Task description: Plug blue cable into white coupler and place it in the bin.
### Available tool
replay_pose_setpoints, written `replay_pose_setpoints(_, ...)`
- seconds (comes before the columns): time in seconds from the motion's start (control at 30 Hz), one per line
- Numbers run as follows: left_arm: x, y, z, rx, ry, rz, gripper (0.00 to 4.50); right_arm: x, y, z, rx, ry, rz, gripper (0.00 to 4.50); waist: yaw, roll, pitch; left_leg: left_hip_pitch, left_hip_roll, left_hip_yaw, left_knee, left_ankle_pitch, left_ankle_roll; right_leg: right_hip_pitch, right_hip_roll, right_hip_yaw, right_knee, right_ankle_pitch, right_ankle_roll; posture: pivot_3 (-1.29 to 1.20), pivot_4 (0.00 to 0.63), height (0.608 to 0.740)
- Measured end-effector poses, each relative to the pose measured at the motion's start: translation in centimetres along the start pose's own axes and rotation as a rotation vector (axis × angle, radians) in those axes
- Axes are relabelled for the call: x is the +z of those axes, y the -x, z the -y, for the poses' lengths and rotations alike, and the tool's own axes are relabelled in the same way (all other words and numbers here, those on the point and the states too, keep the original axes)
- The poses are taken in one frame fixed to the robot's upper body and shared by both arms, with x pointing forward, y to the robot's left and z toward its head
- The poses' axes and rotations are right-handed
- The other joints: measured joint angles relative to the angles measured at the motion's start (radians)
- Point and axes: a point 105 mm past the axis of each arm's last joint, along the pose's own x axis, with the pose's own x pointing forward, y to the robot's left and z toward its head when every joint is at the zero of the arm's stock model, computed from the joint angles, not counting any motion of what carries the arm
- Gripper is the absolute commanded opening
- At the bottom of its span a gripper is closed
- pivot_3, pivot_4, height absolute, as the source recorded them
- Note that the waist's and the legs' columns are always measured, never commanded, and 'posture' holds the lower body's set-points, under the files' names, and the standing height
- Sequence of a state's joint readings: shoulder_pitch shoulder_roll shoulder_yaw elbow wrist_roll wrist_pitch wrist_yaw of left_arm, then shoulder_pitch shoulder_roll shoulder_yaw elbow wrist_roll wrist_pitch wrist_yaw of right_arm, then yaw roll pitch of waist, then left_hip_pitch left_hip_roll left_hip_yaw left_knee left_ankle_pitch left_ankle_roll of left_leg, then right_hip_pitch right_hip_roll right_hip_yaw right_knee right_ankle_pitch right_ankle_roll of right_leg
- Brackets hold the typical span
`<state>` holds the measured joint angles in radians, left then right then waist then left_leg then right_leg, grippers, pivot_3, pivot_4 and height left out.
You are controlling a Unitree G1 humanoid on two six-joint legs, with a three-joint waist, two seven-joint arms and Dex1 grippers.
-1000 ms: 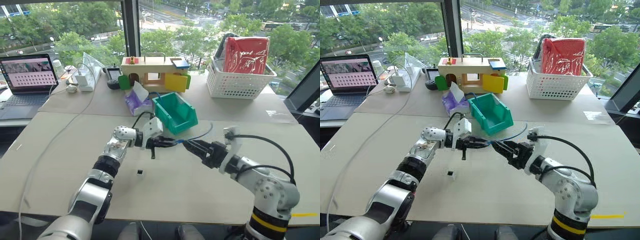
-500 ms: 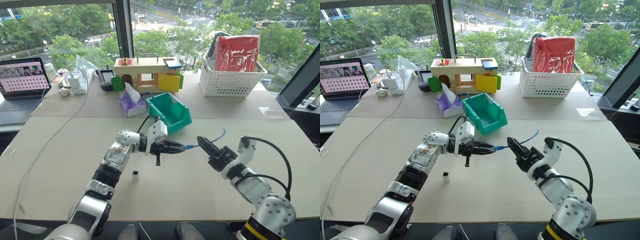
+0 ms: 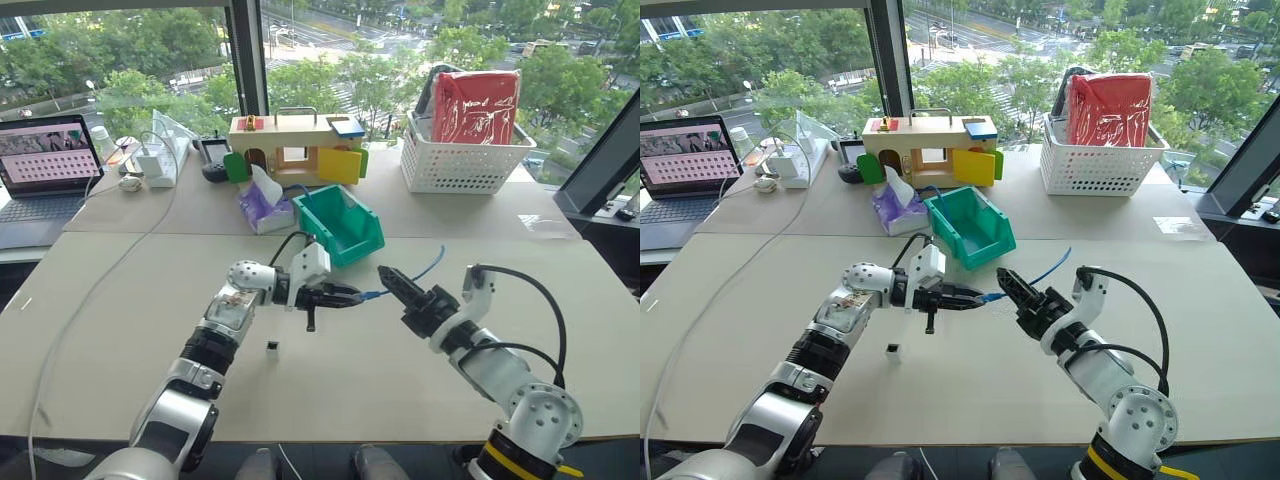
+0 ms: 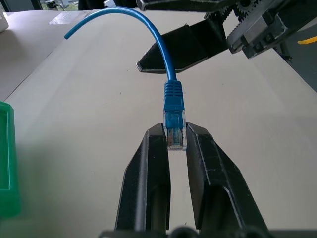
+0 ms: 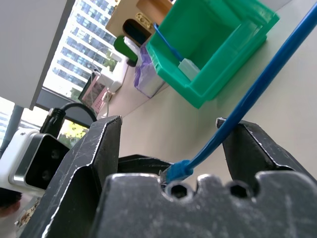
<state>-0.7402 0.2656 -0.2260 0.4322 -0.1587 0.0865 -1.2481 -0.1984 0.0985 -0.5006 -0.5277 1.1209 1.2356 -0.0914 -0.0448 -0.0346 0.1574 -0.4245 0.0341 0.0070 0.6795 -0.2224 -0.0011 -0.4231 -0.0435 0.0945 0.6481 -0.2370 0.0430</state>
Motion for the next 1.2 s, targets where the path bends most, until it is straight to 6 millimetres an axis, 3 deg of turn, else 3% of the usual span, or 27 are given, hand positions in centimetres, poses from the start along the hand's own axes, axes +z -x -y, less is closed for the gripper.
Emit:
replay_pose_setpoints(0.17, 0.1, 0.0, -0.1, 0.006, -0.003, 0.001, 0.07, -2.2, 0.1, 1.4, -0.049, -0.076, -0.067, 3.58, -0.001, 0.000, 0.000, -0.001, 0.000, 0.000, 0.000, 0.000, 0.000, 0.000, 0.000, 0.000, 0.000, 0.000, 0.000, 0.00, 0.150, 0.715)
replay_pose_setpoints(0.73, 0.0, -0.1, -0.1, 0.006, -0.006, -0.006, 0.07, -2.5, -1.0, -0.6, 0.033, -0.137, -0.017, 3.58, -0.001, 0.000, 0.000, -0.001, 0.000, 0.000, 0.000, 0.000, 0.000, 0.000, 0.000, 0.000, -0.001, 0.000, 0.000, 0.00, 0.150, 0.715)
replay_pose_setpoints(0.87, 0.1, -0.2, -0.1, 0.005, -0.011, -0.005, 0.07, -2.4, -0.9, -0.5, 0.031, -0.128, -0.015, 2.55, 0.000, 0.000, 0.000, -0.001, 0.000, 0.000, 0.000, 0.000, 0.000, 0.000, 0.000, 0.000, -0.001, 0.000, 0.000, 0.00, 0.150, 0.715)
replay_pose_setpoints(1.1, 0.0, -0.2, 0.0, 0.003, -0.017, -0.006, 0.07, -1.8, -0.8, -0.1, 0.001, -0.091, 0.018, 0.17, 0.000, 0.000, 0.000, -0.001, 0.000, 0.000, 0.000, 0.000, 0.000, 0.000, 0.000, 0.000, -0.001, 0.000, 0.000, 0.00, 0.150, 0.715)
replay_pose_setpoints(1.2, 0.0, -0.1, -0.1, 0.007, -0.016, -0.007, 0.07, -1.7, -0.9, -0.1, -0.003, -0.086, 0.026, 0.02, -0.001, 0.000, 0.000, -0.001, 0.000, 0.000, 0.000, 0.000, 0.000, 0.000, 0.000, 0.000, -0.001, 0.000, 0.000, 0.00, 0.150, 0.715)
